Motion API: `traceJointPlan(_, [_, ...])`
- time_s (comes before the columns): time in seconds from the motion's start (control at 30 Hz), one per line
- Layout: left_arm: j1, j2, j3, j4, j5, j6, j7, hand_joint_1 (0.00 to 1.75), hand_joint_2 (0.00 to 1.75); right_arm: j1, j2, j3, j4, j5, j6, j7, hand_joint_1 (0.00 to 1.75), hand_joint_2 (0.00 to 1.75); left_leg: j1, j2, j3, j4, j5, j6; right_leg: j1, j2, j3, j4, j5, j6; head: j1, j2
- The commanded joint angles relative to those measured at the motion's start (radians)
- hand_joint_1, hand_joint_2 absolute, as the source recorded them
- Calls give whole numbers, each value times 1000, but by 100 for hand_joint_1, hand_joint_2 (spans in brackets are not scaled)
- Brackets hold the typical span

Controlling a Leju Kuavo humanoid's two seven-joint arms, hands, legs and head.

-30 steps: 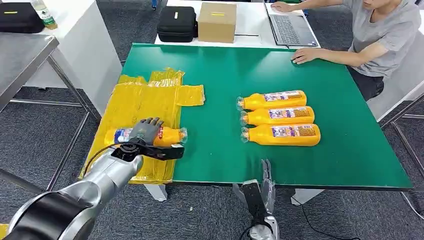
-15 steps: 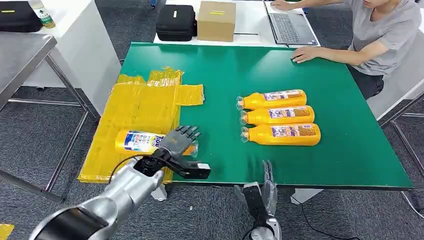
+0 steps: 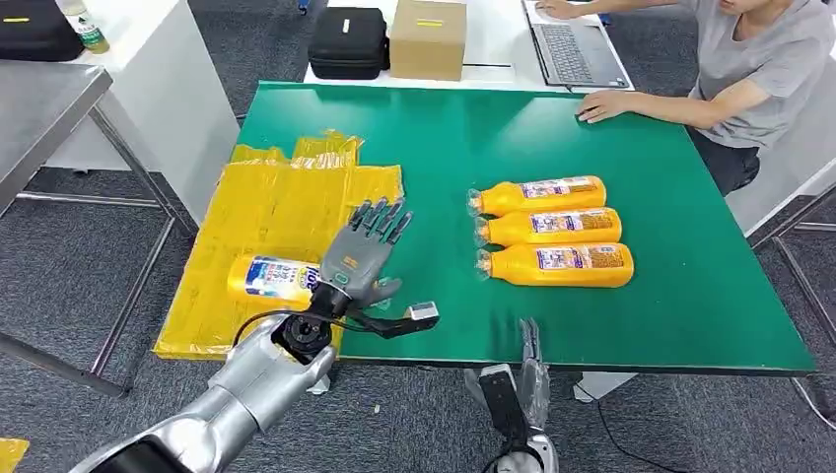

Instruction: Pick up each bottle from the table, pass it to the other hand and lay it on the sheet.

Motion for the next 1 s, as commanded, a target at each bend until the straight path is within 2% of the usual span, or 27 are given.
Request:
traceJointPlan(0.03, [41, 57, -69, -145, 8, 95, -4, 0, 175, 12, 2, -76, 20, 39, -5, 5, 0, 175, 0, 1, 3, -1, -1, -2, 0, 1, 2, 0, -1, -2, 0, 0])
traceJointPlan(0.13, [106, 32, -44, -227, 154, 133, -195, 0, 175, 33, 12, -134, -19, 111, -5, 5, 0, 175, 0, 1, 5, -2, -2, -3, 0, 1, 4, -1, -2, -2, 0, 0])
traceJointPlan(0.17, [118, 21, -44, -238, 218, 143, -249, 0, 175, 38, 13, -155, -37, 140, -5, 5, 0, 175, 0, 0, 2, -1, -1, -1, 0, 0, 1, -1, -1, -1, 0, 0])
traceJointPlan(0.23, [133, -4, -61, -233, 316, 168, -381, 0, 175, 56, 41, -294, -130, 340, -5, 5, 0, 175, 0, 0, 4, -1, -2, -2, 0, 0, 3, 0, -3, -2, 0, 0])
traceJointPlan(0.37, [155, -61, -39, -226, 504, 168, -591, 0, 175, 68, 44, -420, -284, 706, -5, 5, 0, 175, -1, 0, -1, 1, -2, -2, -1, 0, -2, 1, -2, -1, 0, 0])
traceJointPlan(0.53, [184, -78, 6, -252, 631, 168, -767, 0, 175, 62, 8, -441, -381, 847, -5, 5, 0, 175, -1, 0, -3, 0, -1, -2, -1, 0, -4, 0, -1, -1, 0, 0])
traceJointPlan(0.6, [179, -76, -15, -226, 824, 156, -849, 0, 175, 49, -3, -449, -410, 871, -5, 5, 0, 175, -1, 1, -2, 0, -2, -1, -1, 1, -3, 0, -1, -1, 0, 0])
traceJointPlan(0.67, [167, -67, -50, -217, 904, 145, -857, 0, 175, 23, -15, -453, -411, 888, -5, 5, 0, 175, -1, 1, -2, 0, -2, -2, -1, 1, -3, 0, -1, -1, 0, 0])
traceJointPlan(0.73, [126, -42, -145, -210, 1019, 118, -857, 0, 175, -20, -32, -447, -413, 899, -5, 5, 0, 175, -1, 1, -5, 0, 0, -1, -1, 1, -6, 0, 0, 0, 0, 0])
traceJointPlan(0.87, [75, -44, -225, -177, 1136, 115, -857, 0, 175, -87, -53, -487, -351, 944, -5, 5, 0, 175, -1, 1, -2, 0, -1, -2, -1, 1, -4, 1, -1, -1, 0, 0])
traceJointPlan(1.0, [42, -43, -286, -175, 1240, 111, -857, 0, 175, -163, -63, -632, -230, 1090, -5, 5, 0, 175, -1, 0, -3, -1, 0, -1, 0, 0, -3, -1, 0, 0, 0, 0])
